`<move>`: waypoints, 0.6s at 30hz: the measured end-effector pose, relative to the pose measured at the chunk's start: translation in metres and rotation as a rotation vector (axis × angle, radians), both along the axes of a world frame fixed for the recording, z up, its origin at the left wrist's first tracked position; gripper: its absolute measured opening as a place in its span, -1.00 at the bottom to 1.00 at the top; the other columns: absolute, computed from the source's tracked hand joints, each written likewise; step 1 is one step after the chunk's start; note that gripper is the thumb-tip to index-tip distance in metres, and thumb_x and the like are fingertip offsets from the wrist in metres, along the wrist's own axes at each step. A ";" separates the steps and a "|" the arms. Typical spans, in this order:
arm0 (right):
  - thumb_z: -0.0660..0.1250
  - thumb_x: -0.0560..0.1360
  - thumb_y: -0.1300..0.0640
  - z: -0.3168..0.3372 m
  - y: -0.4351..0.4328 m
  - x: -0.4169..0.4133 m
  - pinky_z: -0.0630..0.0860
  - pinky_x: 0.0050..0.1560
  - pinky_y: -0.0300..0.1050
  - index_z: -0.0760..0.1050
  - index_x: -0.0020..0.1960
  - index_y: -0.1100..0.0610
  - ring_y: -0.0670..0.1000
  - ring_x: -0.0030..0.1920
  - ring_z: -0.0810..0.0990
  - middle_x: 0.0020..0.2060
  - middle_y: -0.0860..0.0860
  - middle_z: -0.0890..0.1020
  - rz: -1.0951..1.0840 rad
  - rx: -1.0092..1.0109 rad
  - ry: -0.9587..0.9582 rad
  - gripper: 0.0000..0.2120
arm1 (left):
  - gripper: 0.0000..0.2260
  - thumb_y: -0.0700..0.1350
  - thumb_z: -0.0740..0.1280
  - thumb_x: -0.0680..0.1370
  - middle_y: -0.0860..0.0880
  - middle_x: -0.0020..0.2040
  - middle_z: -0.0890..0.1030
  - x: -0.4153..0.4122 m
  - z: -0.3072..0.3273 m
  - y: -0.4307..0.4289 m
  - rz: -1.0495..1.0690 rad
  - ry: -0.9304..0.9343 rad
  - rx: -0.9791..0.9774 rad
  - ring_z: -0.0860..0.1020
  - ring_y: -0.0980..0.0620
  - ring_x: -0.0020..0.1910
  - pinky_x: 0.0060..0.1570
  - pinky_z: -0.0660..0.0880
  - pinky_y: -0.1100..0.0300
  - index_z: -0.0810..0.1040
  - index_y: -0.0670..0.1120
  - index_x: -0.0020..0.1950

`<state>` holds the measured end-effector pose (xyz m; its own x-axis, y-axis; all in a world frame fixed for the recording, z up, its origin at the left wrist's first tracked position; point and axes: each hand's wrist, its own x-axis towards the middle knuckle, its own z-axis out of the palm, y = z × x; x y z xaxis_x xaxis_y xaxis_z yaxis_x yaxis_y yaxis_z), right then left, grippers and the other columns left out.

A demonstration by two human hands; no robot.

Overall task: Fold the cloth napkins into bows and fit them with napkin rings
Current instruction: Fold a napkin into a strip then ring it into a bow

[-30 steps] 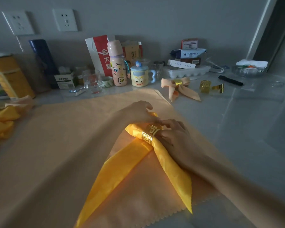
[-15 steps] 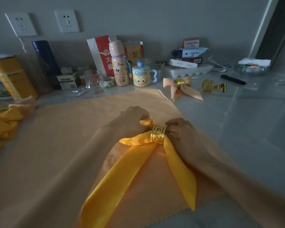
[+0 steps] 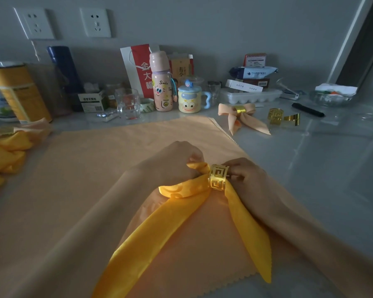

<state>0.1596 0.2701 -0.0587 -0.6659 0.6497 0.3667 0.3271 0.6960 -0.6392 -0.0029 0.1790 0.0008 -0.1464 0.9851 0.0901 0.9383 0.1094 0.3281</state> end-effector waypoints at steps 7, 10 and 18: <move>0.33 0.49 0.05 -0.001 0.001 0.001 0.46 0.17 -0.06 0.66 -0.03 -0.06 -0.12 0.12 0.51 0.12 -0.20 0.53 0.100 -0.041 -0.016 -0.86 | -0.78 -0.15 0.31 0.54 0.04 0.19 0.55 0.009 -0.006 -0.001 0.008 0.076 0.000 0.45 0.08 0.15 0.11 0.34 0.25 0.58 -0.04 0.17; 0.33 0.49 0.03 0.000 0.003 0.001 0.46 0.15 -0.09 0.65 -0.04 -0.10 -0.18 0.12 0.49 0.08 -0.31 0.50 0.120 -0.001 -0.050 -0.86 | -0.76 -0.17 0.28 0.55 0.03 0.22 0.53 0.012 -0.009 -0.002 0.023 0.105 0.005 0.46 0.04 0.18 0.16 0.35 0.20 0.57 -0.03 0.20; 0.40 0.45 0.17 -0.002 0.000 -0.006 0.48 -0.03 -0.23 0.67 -0.12 0.03 -0.17 -0.04 0.55 -0.11 -0.25 0.56 0.080 0.067 0.012 -0.91 | -0.80 -0.19 0.24 0.54 -0.03 0.05 0.61 0.013 -0.012 -0.002 -0.009 0.030 0.018 0.52 -0.03 0.06 0.11 0.44 0.11 0.65 -0.07 0.03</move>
<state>0.1538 0.2703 -0.0603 -0.7098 0.5686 0.4159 0.2618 0.7610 -0.5936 0.0099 0.1770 -0.0109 -0.1345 0.9846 0.1120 0.9487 0.0954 0.3013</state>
